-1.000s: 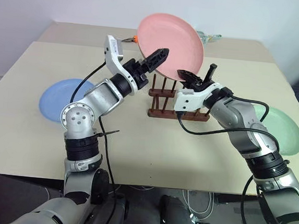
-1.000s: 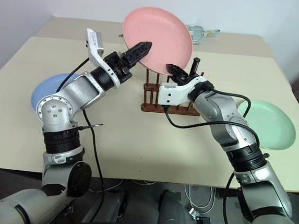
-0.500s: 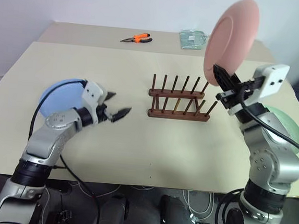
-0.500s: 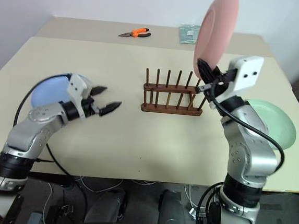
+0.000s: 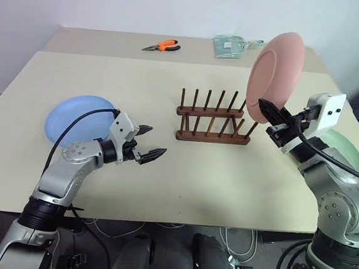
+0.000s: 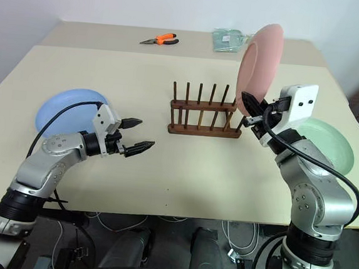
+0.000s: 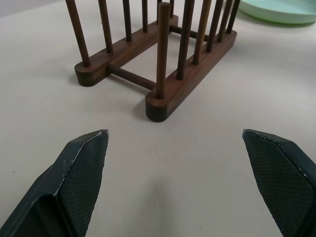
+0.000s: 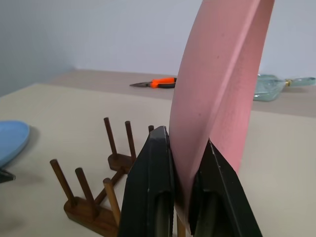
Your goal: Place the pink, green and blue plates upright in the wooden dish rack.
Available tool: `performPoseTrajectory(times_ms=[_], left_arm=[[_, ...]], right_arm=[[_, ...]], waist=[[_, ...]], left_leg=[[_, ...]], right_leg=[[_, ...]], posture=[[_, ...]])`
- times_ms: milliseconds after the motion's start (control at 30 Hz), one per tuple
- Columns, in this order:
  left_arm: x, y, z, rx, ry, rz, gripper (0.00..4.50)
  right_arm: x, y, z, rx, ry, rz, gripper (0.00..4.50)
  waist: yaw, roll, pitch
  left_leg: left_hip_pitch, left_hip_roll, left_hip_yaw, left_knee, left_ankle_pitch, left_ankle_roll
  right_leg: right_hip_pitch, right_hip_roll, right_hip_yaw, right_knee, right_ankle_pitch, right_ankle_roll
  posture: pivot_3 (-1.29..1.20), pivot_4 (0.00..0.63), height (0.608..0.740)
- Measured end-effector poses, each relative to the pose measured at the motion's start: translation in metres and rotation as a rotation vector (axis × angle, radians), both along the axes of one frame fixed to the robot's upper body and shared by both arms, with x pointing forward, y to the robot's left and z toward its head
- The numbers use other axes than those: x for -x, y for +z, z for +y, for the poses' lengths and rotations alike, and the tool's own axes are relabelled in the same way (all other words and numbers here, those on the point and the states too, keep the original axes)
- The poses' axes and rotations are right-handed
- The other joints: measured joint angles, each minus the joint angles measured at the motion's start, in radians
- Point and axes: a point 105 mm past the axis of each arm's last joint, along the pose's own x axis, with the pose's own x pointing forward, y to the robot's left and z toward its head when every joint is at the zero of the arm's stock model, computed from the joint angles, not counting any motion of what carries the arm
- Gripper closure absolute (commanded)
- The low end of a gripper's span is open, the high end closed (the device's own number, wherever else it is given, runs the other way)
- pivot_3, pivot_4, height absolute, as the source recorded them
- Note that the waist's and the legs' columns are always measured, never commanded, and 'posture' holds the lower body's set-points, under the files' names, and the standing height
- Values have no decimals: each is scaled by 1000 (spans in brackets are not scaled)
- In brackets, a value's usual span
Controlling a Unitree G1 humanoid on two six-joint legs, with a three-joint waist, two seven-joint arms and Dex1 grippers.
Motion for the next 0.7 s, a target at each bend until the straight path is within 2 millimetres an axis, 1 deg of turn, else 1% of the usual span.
performPoseTrajectory(times_ms=[167,500,600,700], left_arm=[[4,-8,2,-17,0,24,58],[7,-9,-5,-11,-27,30,58],[7,-9,-5,-11,-29,30,58],[7,-10,-6,-9,-35,31,58]], right_arm=[[0,-3,-3,8,4,5,4500],[3,3,1,-10,54,-7,4500],[0,2,-2,10,48,1,4500],[-7,-6,-5,6,57,38,4500]], waist=[[0,0,0],[1,0,0],[1,0,0],[1,0,0]], left_leg=[[0,0,0,0,0,0],[0,0,0,0,0,0],[0,0,0,0,0,0],[0,0,0,0,0,0]], right_leg=[[0,0,0,0,0,0],[0,0,0,0,0,0],[0,0,0,0,0,0],[0,0,0,0,0,0]], posture=[[0,150,740],[0,150,740],[0,150,740],[0,150,740]])
